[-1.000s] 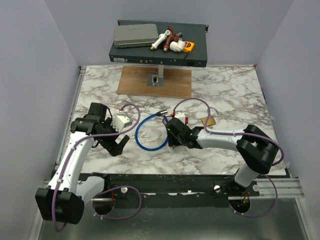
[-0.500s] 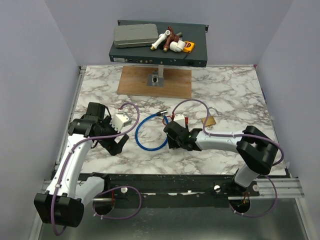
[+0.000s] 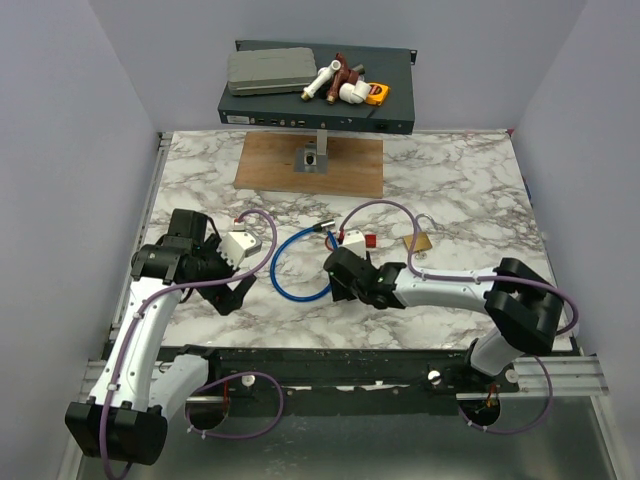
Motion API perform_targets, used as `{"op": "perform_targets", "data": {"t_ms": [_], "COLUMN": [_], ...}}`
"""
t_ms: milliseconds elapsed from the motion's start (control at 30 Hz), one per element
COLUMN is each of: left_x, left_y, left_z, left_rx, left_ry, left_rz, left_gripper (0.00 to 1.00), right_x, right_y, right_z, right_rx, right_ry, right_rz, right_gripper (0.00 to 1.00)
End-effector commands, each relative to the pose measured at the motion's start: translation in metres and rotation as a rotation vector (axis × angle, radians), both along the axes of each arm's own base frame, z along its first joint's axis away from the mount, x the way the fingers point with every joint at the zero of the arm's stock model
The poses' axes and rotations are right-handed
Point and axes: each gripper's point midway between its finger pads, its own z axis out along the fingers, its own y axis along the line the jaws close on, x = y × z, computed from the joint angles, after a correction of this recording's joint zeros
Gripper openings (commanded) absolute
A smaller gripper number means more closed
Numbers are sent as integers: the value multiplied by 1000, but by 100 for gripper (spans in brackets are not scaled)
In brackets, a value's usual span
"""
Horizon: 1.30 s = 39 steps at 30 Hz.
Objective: Unlock with the key
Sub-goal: Pick up the key from the center of the board.
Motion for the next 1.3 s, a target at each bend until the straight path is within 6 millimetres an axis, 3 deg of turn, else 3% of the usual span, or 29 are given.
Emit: {"op": "perform_targets", "data": {"t_ms": [0,133,533,700,800,900,1067,1267], "left_x": [-4,-5,-2,-2,-1,-1,-1,4], "left_y": [0,0,-4,-4,-4,-5,-9,-23], "left_z": [5,7,12,15,16,18,21,25], "left_rx": [-8,-9,-27,-29,-30,-33,-51,-68], "left_ry": [-6,-17,0,0,0,0,11,25], "left_rz": [-7,-12,-3,-4,-3,-8,-26,-75], "left_gripper": [99,99,98,98,99,99,99,98], "right_x": [3,4,-3,-6,-7,-7,-8,-16], "right_y": [3,5,-9,-11,-11,-11,-7,4], "right_z": [-9,-12,-36,-41,-43,-42,-31,-4], "right_rx": [19,14,-47,-48,-50,-45,-22,54], "right_ry": [-7,-10,20,31,36,35,22,13], "right_rz": [-30,-31,-34,-28,-26,-22,15,114], "right_gripper": [57,46,44,31,14,1,1,1]}}
